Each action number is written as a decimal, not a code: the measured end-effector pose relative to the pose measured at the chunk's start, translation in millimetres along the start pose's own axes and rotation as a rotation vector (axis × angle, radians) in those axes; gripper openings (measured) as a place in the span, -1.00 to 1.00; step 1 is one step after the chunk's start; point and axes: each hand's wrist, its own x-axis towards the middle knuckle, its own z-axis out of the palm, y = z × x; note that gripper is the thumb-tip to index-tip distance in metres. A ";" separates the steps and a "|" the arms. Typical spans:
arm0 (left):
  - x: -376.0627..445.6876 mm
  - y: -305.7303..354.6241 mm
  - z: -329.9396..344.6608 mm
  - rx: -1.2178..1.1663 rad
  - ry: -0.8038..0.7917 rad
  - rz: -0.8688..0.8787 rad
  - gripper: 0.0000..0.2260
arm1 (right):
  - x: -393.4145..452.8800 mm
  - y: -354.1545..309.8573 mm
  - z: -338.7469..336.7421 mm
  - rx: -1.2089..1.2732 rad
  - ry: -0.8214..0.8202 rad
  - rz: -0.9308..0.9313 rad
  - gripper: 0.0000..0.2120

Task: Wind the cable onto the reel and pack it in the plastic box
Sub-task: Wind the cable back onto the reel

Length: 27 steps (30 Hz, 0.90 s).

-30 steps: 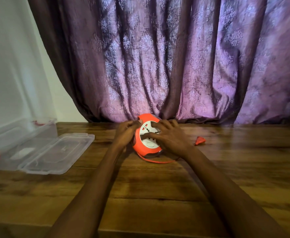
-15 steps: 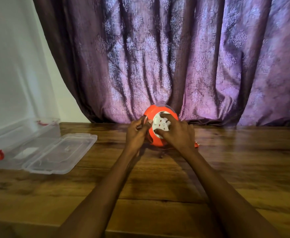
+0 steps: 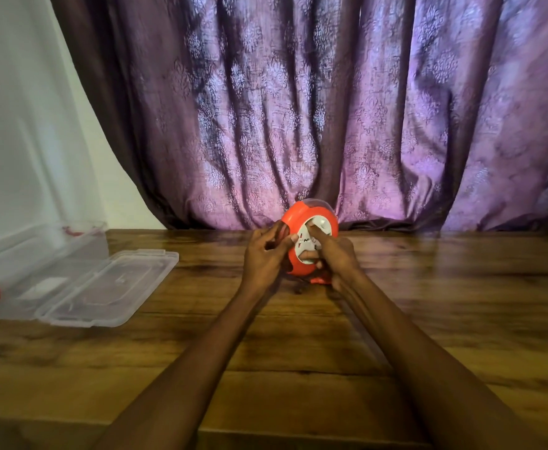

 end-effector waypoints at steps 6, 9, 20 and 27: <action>13.6 -6.3 -10.0 -0.102 0.083 -0.103 -0.92 | 7.7 -0.8 -7.2 -0.264 -0.071 -0.221 -0.68; 20.2 -8.7 -21.8 -0.237 0.082 -0.202 -0.84 | 8.9 2.9 -17.8 -0.882 0.095 -0.634 -0.83; 34.1 -5.2 -48.5 -0.155 -0.094 -0.360 -0.63 | -5.3 -3.8 -15.4 -1.631 -0.239 -1.255 -0.53; 33.8 -6.0 -45.3 -0.084 -0.079 -0.298 -0.64 | -13.3 -7.2 -13.4 -1.730 -0.127 -1.208 -0.54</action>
